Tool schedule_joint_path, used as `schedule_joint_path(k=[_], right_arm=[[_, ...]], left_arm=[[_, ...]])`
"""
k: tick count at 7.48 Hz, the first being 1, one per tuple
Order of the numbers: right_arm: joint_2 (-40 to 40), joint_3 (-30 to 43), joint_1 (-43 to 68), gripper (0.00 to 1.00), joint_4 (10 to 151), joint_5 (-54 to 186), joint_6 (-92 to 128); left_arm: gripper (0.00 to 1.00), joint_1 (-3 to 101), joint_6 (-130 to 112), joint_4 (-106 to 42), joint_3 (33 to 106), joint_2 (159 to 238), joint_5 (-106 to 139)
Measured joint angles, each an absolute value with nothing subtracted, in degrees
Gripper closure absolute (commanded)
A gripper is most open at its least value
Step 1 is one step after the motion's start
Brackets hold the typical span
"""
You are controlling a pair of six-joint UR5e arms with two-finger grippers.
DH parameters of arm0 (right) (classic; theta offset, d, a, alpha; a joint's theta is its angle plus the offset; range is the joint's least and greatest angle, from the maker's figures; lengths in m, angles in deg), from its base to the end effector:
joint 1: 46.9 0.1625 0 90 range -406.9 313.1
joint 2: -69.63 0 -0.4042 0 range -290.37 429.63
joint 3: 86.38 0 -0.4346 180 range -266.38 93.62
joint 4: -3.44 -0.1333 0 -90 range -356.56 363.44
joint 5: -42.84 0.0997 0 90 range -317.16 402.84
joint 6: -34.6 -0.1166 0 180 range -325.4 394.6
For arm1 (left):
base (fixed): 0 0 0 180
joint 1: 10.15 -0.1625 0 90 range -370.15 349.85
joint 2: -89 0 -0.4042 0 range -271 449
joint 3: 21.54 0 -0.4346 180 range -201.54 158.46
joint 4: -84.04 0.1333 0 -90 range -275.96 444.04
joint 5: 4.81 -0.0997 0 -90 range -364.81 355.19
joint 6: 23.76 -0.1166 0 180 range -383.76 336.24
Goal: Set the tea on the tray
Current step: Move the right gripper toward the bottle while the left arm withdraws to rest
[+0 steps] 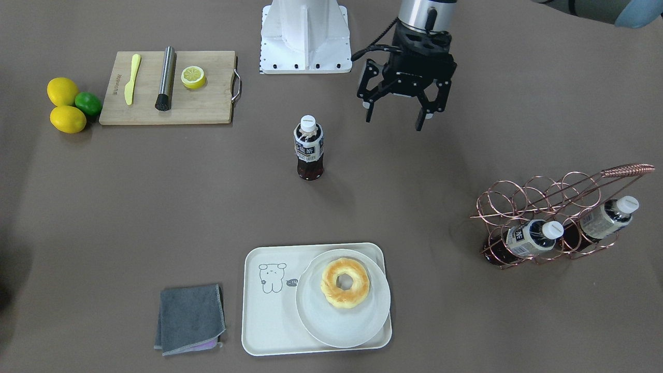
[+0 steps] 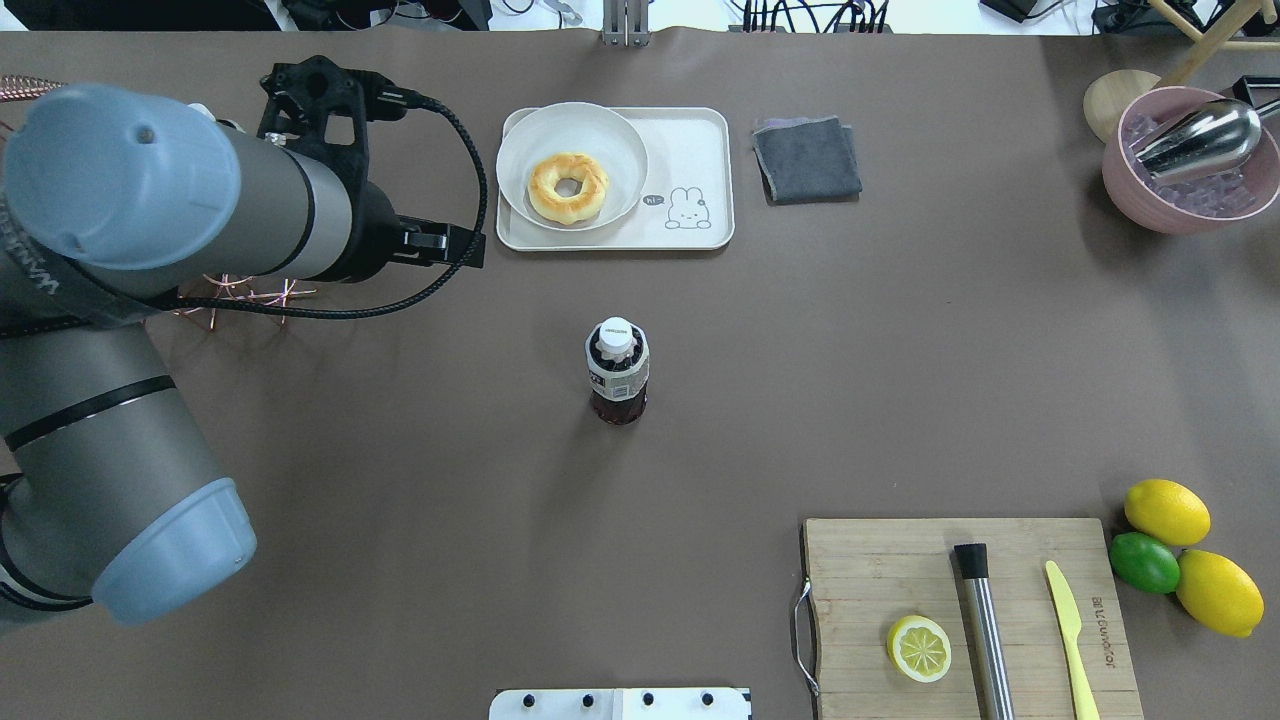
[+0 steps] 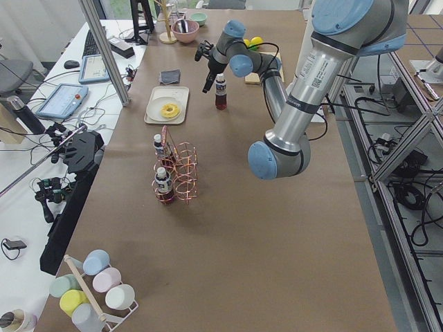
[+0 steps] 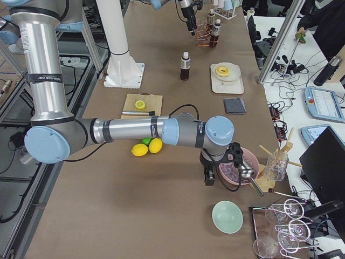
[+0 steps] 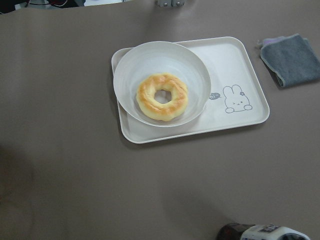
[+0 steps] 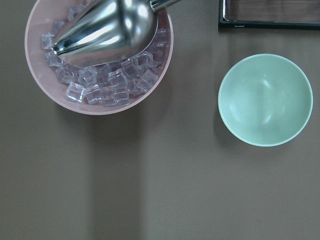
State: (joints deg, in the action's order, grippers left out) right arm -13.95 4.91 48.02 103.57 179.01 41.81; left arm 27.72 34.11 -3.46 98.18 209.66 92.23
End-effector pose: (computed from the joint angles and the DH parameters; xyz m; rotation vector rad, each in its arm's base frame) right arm 0.0981 -0.5657 0.5907 0.0454 -0.8054 -0.0208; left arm 0.3784 -0.4450 0.1095 0.4867 0.8907 -0.0294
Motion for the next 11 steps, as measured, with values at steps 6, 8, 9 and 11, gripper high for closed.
schedule_joint_path(k=[6,8,9,11], right_arm=[[-10.0,11.4,42.3,0.00,103.8,182.5,29.4],[-8.3,17.3,36.1,0.00,103.8,183.6,19.2],[-6.9,19.7,33.1,0.00,104.1,183.4,13.8],[-2.2,23.4,25.6,0.00,104.5,180.7,1.8]], left_arm=[[0.02,42.3,20.0,-7.1,99.5,192.6,99.7],[0.02,50.2,10.4,-7.1,100.0,183.4,105.6],[0.02,54.3,3.1,-7.0,99.7,179.2,107.8],[0.02,65.4,-12.0,-6.7,96.4,174.5,114.1]])
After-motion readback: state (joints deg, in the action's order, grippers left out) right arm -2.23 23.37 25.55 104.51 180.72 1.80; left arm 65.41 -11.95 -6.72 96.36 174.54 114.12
